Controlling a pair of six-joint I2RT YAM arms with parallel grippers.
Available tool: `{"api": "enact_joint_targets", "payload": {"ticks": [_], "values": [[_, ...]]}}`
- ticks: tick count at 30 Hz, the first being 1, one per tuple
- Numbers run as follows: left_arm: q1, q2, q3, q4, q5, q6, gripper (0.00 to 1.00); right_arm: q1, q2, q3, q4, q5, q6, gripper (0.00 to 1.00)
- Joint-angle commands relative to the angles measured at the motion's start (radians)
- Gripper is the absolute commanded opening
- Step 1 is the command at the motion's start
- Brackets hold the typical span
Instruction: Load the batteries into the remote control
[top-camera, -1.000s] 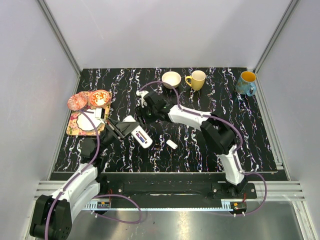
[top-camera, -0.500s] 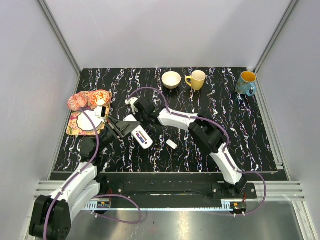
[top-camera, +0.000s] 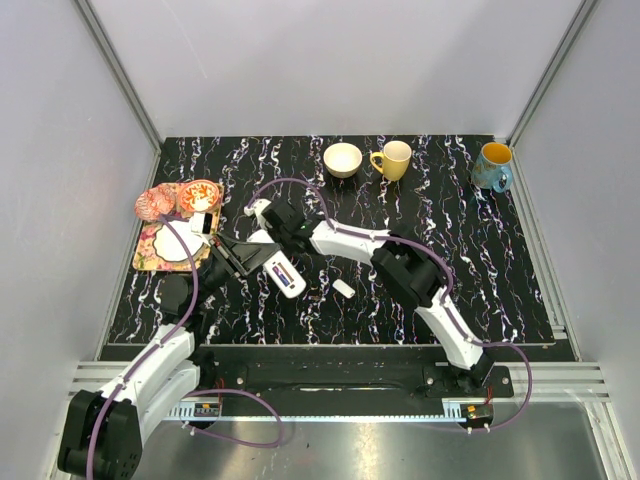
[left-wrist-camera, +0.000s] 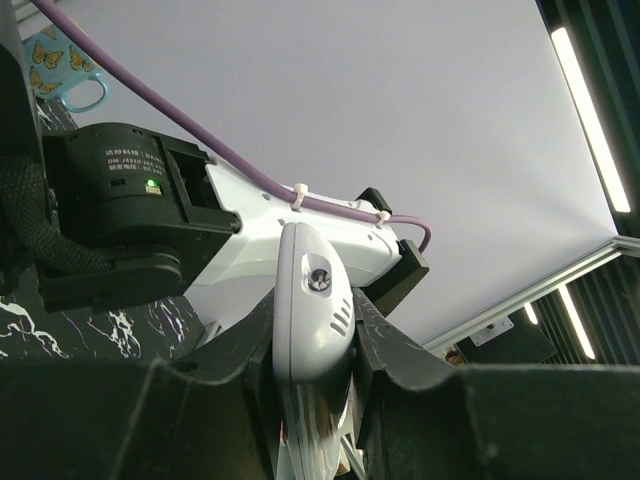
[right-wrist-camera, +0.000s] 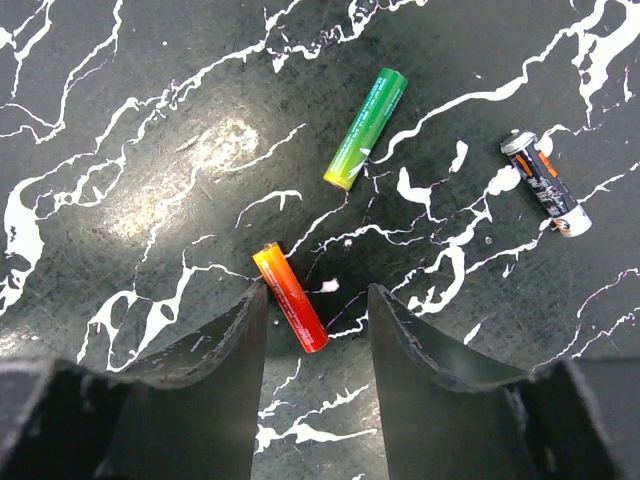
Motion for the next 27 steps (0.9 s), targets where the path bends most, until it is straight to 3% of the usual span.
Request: {"api": "enact_joint_targets", "payload": {"ticks": [1, 14, 17, 18, 27], "values": [[-0.005, -0.006, 0.025, 0.066, 0.002, -0.011, 0.0, 0.043, 0.028, 0.035, -0.017, 0.072, -0.047, 0.47], [-0.015, -0.011, 0.02, 0.065, -0.001, -0.008, 0.0, 0.055, 0.014, -0.024, -0.026, 0.124, 0.0, 0.19], [-0.017, -0.014, 0.019, 0.065, -0.001, -0.008, 0.0, 0.057, 0.001, -0.04, -0.025, 0.13, 0.013, 0.11], [-0.017, -0.016, 0.017, 0.063, -0.001, -0.006, 0.0, 0.055, -0.002, -0.045, -0.026, 0.135, 0.016, 0.01], [-0.021, -0.011, 0.019, 0.053, -0.005, 0.007, 0.0, 0.023, -0.162, -0.16, -0.025, 0.167, 0.14, 0.0]]}}
